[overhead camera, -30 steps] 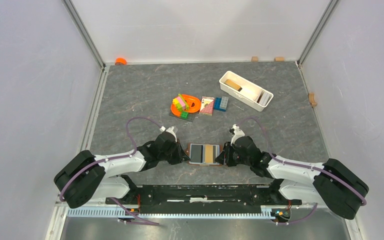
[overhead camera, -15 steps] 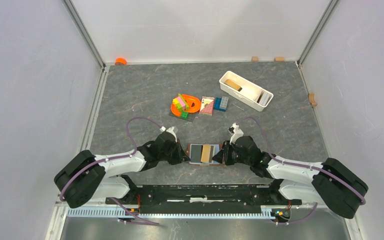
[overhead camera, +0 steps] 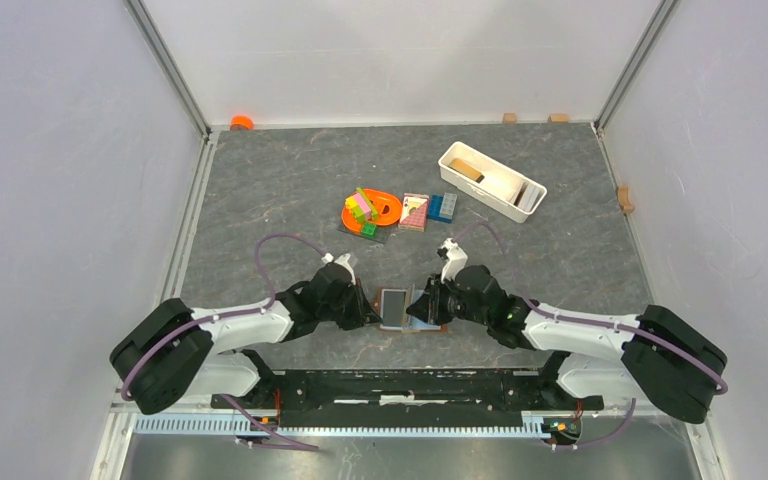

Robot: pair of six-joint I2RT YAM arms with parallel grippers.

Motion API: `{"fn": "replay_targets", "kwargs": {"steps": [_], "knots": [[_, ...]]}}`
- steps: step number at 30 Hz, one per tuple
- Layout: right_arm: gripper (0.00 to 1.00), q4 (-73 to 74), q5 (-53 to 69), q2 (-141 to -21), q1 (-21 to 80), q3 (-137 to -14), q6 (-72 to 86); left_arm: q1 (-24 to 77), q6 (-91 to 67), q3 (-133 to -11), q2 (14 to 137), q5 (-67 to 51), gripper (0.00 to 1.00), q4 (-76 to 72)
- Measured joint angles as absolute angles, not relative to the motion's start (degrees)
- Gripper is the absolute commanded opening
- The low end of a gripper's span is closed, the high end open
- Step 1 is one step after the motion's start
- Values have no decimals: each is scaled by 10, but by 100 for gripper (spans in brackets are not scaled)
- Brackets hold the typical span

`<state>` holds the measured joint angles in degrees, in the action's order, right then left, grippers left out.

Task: Put the credit cards into the card holder
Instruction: Insert the credit card into the card holder.

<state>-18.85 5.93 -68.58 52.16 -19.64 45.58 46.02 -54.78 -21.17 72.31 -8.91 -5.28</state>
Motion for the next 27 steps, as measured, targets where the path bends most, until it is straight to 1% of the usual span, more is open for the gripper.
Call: {"fn": "replay_targets", "kwargs": {"steps": [8,13,17,20,21,23,25,27], "knots": [[23,-186,40,-730,544,-239,437,460,-548,-217,731,-95,2,-53],[26,-188,40,-764,554,-252,435,460,-548,-218,732,-96,6,-53],[32,-192,41,-781,560,-260,434,460,-548,-218,732,-97,23,-53],[48,-184,40,-784,562,-265,427,461,-546,-218,723,-95,40,-46],[53,-178,39,-783,561,-267,420,461,-545,-218,715,-93,44,-41],[63,-163,34,-773,561,-274,409,461,-542,-218,696,-91,50,-28],[70,-140,24,-755,561,-284,396,461,-539,-218,675,-89,57,-13],[73,-109,3,-731,561,-303,377,461,-534,-222,653,-82,69,17]]}}
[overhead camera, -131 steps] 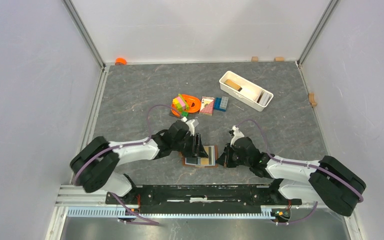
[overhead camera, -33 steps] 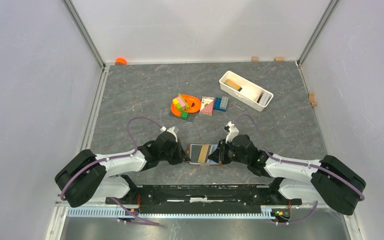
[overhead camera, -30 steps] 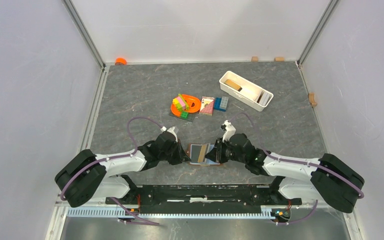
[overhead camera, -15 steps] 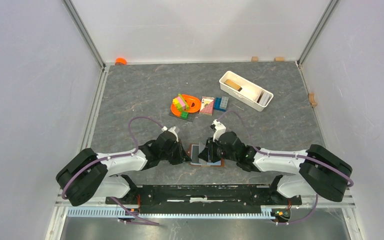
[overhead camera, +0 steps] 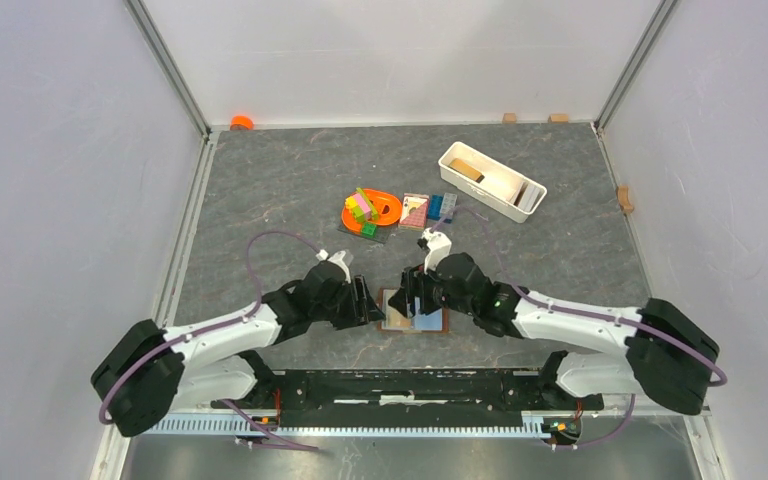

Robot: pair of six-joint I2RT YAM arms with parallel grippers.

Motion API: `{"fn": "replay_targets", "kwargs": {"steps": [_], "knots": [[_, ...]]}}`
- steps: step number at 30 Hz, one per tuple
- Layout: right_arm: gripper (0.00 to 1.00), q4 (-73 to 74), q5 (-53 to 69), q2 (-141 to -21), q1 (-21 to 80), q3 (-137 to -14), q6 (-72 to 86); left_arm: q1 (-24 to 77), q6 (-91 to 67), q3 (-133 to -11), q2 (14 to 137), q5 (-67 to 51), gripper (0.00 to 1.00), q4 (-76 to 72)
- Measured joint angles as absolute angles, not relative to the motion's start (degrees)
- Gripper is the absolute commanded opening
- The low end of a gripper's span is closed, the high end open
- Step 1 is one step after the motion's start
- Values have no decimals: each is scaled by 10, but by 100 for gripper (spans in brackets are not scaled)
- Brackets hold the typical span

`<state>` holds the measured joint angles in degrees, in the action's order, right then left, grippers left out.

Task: Put the credit cards into the card holder
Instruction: Insert the credit card into the card holder, then pick up the credit card from the storage box.

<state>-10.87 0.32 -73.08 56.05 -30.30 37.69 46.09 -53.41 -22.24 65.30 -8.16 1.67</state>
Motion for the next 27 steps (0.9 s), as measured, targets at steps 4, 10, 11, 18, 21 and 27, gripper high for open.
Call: {"fn": "replay_targets", "kwargs": {"steps": [4,10,11,18,21,27], "knots": [[82,-39,-39,-684,539,-347,336,459,-515,-246,613,-65,92,93],[89,78,-87,-646,415,-405,265,438,-452,-356,575,-62,100,242],[89,102,-99,-646,389,-420,250,432,-437,-381,575,-62,100,261],[84,187,-173,-686,238,-529,171,333,-295,-559,588,-60,100,361],[78,192,-183,-727,182,-563,154,309,-253,-570,589,-22,100,372],[64,194,-180,-847,107,-634,133,307,-191,-565,607,37,100,383]]}}
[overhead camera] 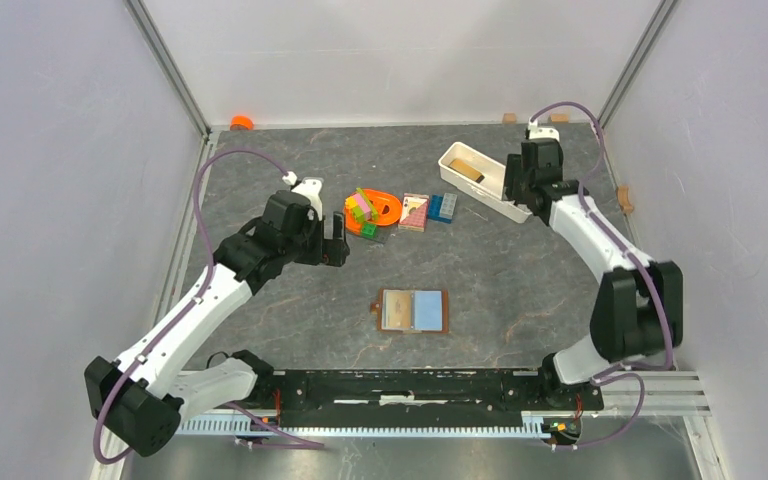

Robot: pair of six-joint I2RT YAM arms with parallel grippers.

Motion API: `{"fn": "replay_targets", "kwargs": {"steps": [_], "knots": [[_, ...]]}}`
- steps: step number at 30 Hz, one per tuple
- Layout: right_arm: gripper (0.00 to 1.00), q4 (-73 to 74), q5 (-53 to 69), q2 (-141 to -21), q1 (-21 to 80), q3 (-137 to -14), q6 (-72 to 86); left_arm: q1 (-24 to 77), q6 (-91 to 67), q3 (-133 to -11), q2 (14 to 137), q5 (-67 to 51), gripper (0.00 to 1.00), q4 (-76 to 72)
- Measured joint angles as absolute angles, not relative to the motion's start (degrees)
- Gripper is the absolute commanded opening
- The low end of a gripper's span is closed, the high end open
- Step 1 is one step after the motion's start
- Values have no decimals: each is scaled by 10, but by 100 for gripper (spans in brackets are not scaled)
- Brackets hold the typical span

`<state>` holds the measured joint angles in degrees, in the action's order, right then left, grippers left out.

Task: Put the credit cards into the card holder
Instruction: Pick up the credit card from the storage box.

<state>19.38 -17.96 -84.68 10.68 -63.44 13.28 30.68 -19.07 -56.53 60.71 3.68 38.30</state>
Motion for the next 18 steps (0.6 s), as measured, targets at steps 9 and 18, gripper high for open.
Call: {"fn": "replay_targets", "kwargs": {"steps": [9,18], "knots": [[60,195,-157,-1005,56,-755,116,303,-166,-549,611,44,100,391],[59,204,-149,-1052,35,-780,117,303,-165,-547,611,39,100,391]]}}
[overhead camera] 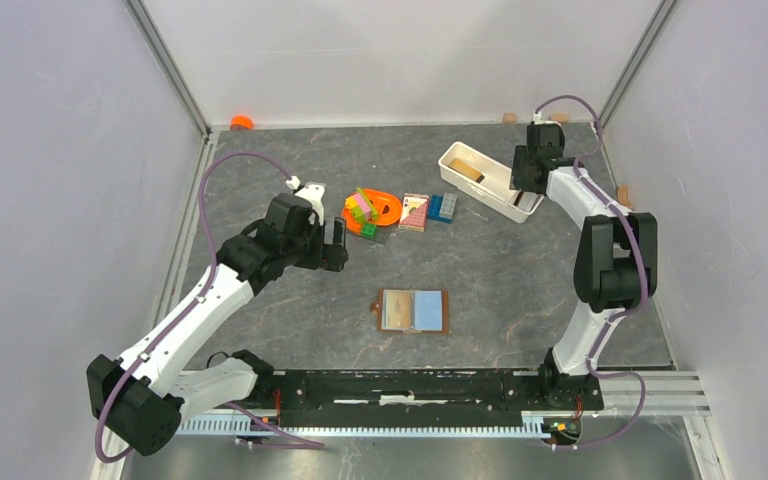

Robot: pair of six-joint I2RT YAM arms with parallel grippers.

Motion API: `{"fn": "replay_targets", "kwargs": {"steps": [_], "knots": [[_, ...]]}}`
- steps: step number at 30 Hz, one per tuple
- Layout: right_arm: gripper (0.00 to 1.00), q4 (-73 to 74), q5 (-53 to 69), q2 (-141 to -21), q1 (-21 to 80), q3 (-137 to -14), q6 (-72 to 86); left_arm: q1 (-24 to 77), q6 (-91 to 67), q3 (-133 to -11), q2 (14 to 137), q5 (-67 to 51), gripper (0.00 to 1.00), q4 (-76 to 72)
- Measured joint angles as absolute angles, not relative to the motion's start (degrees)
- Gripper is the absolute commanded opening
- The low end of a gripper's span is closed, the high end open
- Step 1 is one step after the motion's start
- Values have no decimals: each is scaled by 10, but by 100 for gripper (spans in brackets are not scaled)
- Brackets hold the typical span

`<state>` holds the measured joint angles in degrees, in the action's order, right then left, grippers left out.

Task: Put the credit cards into the card holder
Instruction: Pick up the credit card from the storage box.

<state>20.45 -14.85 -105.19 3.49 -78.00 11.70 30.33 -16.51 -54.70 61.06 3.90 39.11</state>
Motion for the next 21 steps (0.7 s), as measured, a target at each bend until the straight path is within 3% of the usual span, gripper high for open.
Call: {"fn": "replay_targets", "kwargs": {"steps": [7,21], "knots": [[59,206,-135,-1059,21,-780,122,303,-165,-546,611,39,100,391],[69,185,-91,-1071,6,-763,139,302,-165,-544,614,38,100,391]]}}
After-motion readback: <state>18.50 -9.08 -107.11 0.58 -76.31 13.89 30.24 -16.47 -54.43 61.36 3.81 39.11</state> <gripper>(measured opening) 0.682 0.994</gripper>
